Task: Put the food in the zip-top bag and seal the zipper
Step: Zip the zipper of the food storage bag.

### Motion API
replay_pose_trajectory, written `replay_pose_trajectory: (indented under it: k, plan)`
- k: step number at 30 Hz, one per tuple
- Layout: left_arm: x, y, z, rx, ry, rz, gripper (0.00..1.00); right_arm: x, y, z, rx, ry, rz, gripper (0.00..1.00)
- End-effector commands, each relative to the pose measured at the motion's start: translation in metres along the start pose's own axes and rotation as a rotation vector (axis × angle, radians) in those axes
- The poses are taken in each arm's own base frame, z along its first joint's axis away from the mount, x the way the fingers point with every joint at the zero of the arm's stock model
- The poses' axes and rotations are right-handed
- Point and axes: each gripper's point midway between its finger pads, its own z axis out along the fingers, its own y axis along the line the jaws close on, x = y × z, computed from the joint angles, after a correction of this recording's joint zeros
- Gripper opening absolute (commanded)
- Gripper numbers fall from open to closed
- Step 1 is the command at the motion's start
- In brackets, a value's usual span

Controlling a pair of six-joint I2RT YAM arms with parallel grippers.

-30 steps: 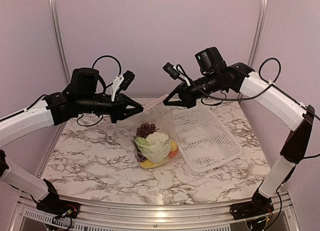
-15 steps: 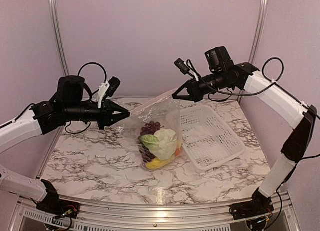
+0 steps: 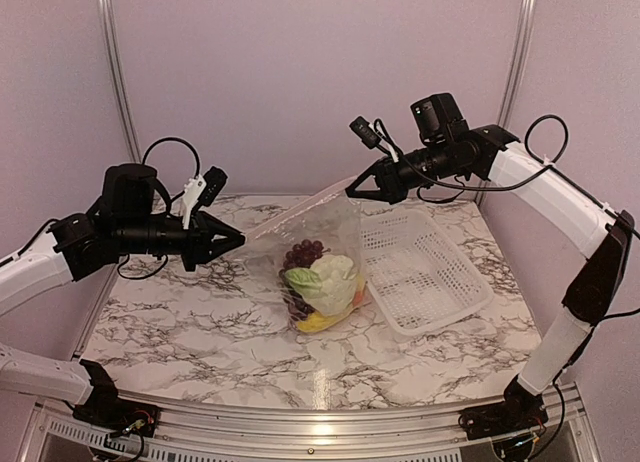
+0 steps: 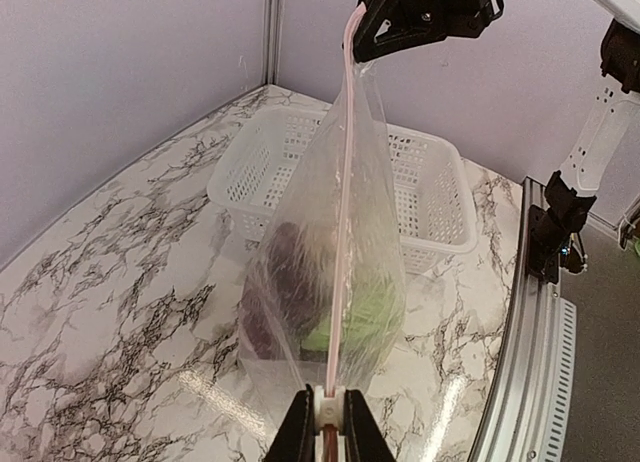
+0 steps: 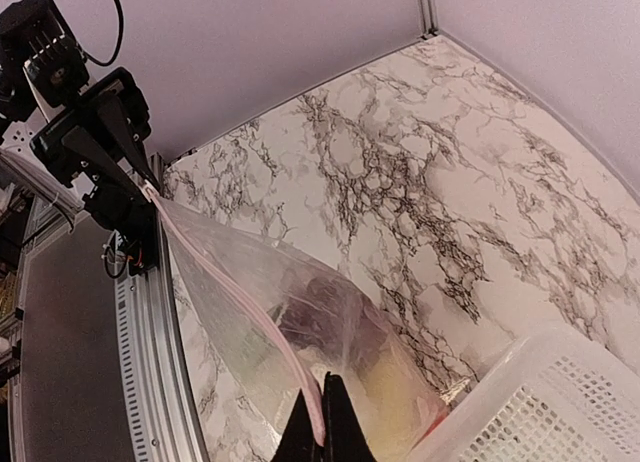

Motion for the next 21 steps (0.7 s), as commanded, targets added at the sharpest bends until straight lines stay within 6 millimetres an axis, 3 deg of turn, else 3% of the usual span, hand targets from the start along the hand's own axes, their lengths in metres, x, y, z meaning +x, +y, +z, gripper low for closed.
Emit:
replay_pose_trajectory:
  k: [1, 21]
  plan:
    - [0.026, 0.005, -0.008, -0.035, 0.087, -0.027, 0.09, -0.026, -0.019, -0.019, 0.085, -0.087, -0.034, 0.0]
    - [0.036, 0.015, -0.018, -0.102, 0.105, -0.026, 0.09, -0.029, -0.024, -0.012, 0.074, -0.09, -0.023, 0.0]
